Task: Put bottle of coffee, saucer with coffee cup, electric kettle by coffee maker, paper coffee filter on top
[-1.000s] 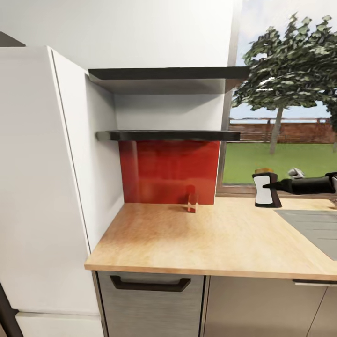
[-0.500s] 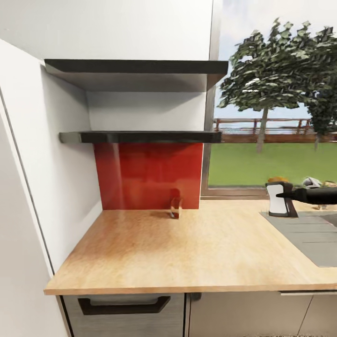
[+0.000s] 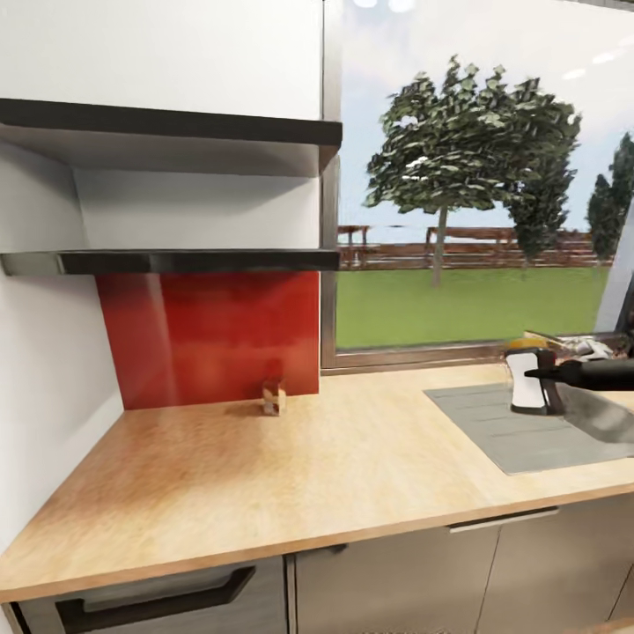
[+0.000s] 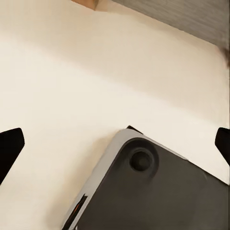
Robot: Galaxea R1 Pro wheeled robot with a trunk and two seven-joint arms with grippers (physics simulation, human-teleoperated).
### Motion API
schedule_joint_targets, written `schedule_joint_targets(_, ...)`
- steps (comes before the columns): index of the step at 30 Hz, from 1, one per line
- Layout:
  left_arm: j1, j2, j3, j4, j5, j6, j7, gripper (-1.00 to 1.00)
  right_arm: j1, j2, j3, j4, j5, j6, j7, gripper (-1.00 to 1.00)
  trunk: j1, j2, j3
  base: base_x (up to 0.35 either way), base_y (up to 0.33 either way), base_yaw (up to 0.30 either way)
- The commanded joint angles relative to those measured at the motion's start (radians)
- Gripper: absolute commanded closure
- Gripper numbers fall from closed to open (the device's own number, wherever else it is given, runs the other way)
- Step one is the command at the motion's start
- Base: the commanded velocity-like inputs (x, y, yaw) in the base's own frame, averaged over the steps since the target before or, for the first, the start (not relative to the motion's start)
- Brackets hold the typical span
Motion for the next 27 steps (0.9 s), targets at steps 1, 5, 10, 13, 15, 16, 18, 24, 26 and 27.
schedule_joint_targets(1, 0.001, 0.0, 0.002, -0.006, 0.009, 0.002, -0.007, -1.0, -0.001, -0.003, -0.002, 0.001, -0.007, 0.008, 0.002, 1.0, 0.0, 0.0, 0.0, 0.042, -0.26, -0.298)
schedule_joint_targets(5, 0.001, 0.0, 0.002, -0.014, 0.006, 0.008, 0.0, -1.0, -0.001, -0.022, -0.002, 0.001, -0.008, 0.009, 0.003, 1.0, 0.0, 0.0, 0.003, 0.078, -0.27, -0.298)
schedule_joint_targets(10, 0.001, 0.003, 0.002, -0.028, 0.006, 0.011, 0.001, -1.0, 0.033, -0.03, -0.002, 0.002, -0.009, 0.009, -0.013, 1.0, 0.0, 0.0, 0.006, 0.078, -0.205, -0.298)
schedule_joint_targets(13, 0.002, 0.003, 0.002, -0.032, 0.007, 0.011, 0.001, -1.0, 0.053, -0.034, -0.003, 0.002, -0.013, 0.009, -0.021, 1.0, 0.0, 0.0, 0.007, 0.018, -0.043, -0.298)
schedule_joint_targets(15, 0.001, 0.003, 0.002, -0.034, 0.007, 0.011, 0.001, -1.0, 0.071, -0.041, -0.003, 0.003, -0.046, 0.008, -0.03, 1.0, 0.0, 0.0, 0.009, 0.006, -0.015, -0.298)
schedule_joint_targets(16, 0.001, 0.003, 0.002, -0.034, 0.007, 0.011, 0.001, -1.0, 0.081, -0.045, -0.003, 0.003, -0.07, 0.004, -0.038, 1.0, 0.0, 0.0, 0.009, 0.003, -0.008, -0.298)
schedule_joint_targets(18, 0.001, 0.002, 0.002, -0.034, 0.007, 0.011, 0.001, -1.0, 0.099, -0.049, -0.003, 0.003, -0.103, -0.009, -0.058, 1.0, 0.0, 0.0, 0.01, 0.002, -0.005, -0.298)
schedule_joint_targets(24, 0.001, 0.001, 0.002, -0.037, 0.008, 0.011, 0.001, -1.0, 0.144, -0.069, -0.003, 0.003, -0.13, -0.03, -0.099, 1.0, 0.0, 0.0, 0.014, 0.0, -0.001, -0.298)
schedule_joint_targets(26, 0.001, 0.001, 0.002, -0.038, 0.008, 0.011, 0.001, -1.0, 0.157, -0.072, -0.003, 0.003, -0.132, -0.033, -0.108, 1.0, 0.0, 0.0, 0.015, 0.0, 0.0, -0.296)
schedule_joint_targets(27, 0.001, 0.001, 0.002, -0.04, 0.009, 0.011, 0.001, -1.0, 0.169, -0.072, -0.003, 0.003, -0.133, -0.034, -0.122, 1.0, 0.0, 0.0, 0.015, 0.0, 0.0, -0.284)
